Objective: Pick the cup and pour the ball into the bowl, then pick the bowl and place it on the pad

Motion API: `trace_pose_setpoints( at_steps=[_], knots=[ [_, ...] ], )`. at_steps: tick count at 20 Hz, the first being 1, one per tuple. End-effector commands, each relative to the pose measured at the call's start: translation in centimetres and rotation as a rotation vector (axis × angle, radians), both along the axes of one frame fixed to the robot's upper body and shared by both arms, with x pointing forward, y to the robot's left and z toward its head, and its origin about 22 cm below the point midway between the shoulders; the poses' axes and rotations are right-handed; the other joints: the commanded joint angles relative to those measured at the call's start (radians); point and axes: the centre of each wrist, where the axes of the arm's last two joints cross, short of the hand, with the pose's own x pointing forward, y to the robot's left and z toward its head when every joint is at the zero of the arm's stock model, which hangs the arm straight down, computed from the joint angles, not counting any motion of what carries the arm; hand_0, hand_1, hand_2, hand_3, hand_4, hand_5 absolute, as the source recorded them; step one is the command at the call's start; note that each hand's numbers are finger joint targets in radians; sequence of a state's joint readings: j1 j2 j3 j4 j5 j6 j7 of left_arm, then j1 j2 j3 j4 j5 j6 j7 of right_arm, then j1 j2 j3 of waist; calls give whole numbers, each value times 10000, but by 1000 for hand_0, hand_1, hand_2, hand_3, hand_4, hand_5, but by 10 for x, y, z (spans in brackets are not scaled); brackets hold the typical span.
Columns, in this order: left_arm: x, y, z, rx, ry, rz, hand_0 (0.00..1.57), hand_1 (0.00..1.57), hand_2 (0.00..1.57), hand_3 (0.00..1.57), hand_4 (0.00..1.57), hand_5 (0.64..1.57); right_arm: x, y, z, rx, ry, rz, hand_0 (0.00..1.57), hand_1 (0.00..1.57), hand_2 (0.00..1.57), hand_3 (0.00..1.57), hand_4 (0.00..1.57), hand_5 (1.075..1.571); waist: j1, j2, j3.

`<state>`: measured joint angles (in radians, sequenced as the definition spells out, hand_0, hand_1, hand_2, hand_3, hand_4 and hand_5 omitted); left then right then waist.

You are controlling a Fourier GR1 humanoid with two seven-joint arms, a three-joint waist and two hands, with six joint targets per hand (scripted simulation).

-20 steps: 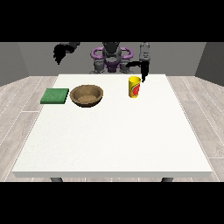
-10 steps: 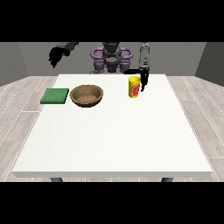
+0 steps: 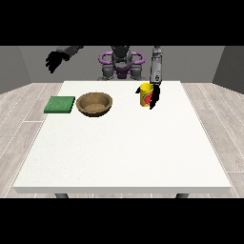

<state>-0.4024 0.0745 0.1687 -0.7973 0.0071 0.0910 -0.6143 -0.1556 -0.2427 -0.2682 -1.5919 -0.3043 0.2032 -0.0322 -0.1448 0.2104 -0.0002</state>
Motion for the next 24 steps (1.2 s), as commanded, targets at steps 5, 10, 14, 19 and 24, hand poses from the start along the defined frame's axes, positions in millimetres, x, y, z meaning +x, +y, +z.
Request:
trace_pose_setpoints(
  at_steps=[5, 10, 14, 19, 24],
  knots=[
    [1, 18, -13, 1680, -161, 1546, 1273, 1273, 1571, 1571, 1346, 1468, -1, -28, 41, -46, -477, 534, 0, 0, 0, 165, 647, 1568, -830, 353, -4],
    [-4, -6, -22, 2685, 686, 1067, 1285, 1285, 1571, 1571, 1408, 1413, -13, -44, 7, 14, 766, -88, 0, 0, 0, 182, 634, 1566, -372, -918, 4],
    [17, -44, 3, 4454, 896, 612, 1289, 1289, 1571, 1571, 1411, 1446, -6, -66, -8, 338, 1873, -546, 0, 0, 0, 327, 639, 1565, 353, -2085, 26],
    [33, -69, 17, 8529, -13, 799, 1349, 1349, 1571, 1571, 1421, 1540, -6, -66, -20, 130, 2455, -370, 0, 0, 0, 243, 646, 1564, 46, -2517, 88],
    [46, -112, 30, 10124, 618, 819, 1362, 1362, 1571, 1571, 1448, 1533, -10, -85, -30, 597, 2476, -489, 0, 0, 0, 83, 675, 1561, 148, -2615, 28]
  ],
)
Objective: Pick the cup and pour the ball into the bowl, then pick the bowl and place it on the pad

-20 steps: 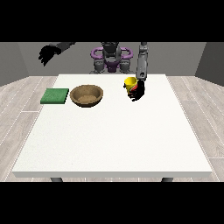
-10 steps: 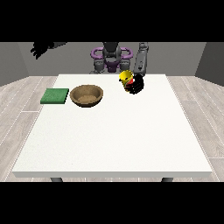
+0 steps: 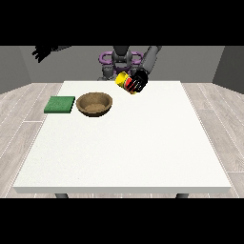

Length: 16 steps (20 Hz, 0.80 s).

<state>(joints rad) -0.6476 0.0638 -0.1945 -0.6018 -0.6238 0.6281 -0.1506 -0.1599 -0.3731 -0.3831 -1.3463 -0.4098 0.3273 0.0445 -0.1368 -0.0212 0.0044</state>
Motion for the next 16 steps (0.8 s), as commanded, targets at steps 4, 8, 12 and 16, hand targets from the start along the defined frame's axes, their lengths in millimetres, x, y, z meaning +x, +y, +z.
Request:
trace_pose_setpoints(
  at_steps=[4, 8, 12, 16],
  knots=[
    [19, -53, 27, 3158, 238, -145, 1357, 1357, 1571, 1571, 1456, 1535, -8, -25, -15, 46, 614, -178, 0, 0, 0, 0, 688, 1560, 241, -494, -17],
    [27, -76, 43, 4892, 209, -109, 1365, 1365, 1571, 1571, 1470, 1529, 0, -21, -17, 272, 959, 39, 0, 0, 0, 0, 693, 1558, 78, -757, -25],
    [33, -104, 74, 6440, -503, 267, 1351, 1351, 1571, 1571, 1364, 1563, 13, -1, -32, 238, 511, 228, 0, 0, 0, 127, 691, 1554, -7, -197, -22],
    [40, -104, 78, 8760, -771, 271, 1470, 1470, 1571, 1571, 1099, 1570, 13, -16, -21, 389, 763, -50, 0, 0, 0, 248, 698, 1556, 113, -657, -33]
  ],
)
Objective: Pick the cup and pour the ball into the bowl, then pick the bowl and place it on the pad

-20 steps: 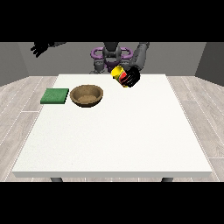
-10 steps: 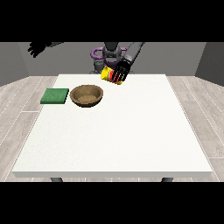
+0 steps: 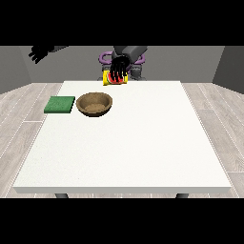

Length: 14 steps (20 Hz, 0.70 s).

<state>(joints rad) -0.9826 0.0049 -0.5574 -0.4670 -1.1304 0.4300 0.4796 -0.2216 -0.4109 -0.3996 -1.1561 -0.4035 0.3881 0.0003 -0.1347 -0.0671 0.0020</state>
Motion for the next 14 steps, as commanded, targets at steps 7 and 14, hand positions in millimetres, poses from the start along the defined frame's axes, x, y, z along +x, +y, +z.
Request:
trace_pose_setpoints(
  at_steps=[7, 14],
  knots=[
    [-17, -33, 9, 3850, -253, -48, 272, 272, 1258, 1549, 1040, 1571, 22, 34, -9, 100, 158, 608, 0, 0, 0, 327, 686, 1552, -504, 28, -16],
    [-37, -50, 18, 4073, -12, -788, 0, 0, 1056, 1547, 1106, 1570, 24, 30, -7, -48, 196, -125, 0, 0, 0, 143, 726, 1546, 206, -113, -19]
  ],
)
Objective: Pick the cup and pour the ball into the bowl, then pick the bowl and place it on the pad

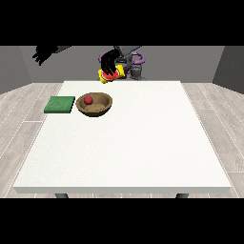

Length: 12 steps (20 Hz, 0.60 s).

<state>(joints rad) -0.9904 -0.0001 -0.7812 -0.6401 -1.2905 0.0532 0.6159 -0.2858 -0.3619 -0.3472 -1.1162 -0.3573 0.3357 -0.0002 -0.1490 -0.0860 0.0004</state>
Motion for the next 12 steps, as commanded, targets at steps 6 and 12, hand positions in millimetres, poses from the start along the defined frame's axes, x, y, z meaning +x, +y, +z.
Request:
trace_pose_setpoints(
  at_steps=[6, 12],
  knots=[
    [10, 34, 40, -5909, -52, -279, 1042, 1042, 1571, 1438, 1269, 1567, -10, -21, -4, -32, 303, -1709, 0, 0, 0, 107, 740, 1551, 1822, -127, -38],
    [34, 90, 111, -12440, -249, -88, 0, 0, 0, 0, 1180, 1551, -9, -19, -3, 28, 136, -2106, 0, 0, 0, 0, 784, 1557, 2618, 127, -144]
  ],
)
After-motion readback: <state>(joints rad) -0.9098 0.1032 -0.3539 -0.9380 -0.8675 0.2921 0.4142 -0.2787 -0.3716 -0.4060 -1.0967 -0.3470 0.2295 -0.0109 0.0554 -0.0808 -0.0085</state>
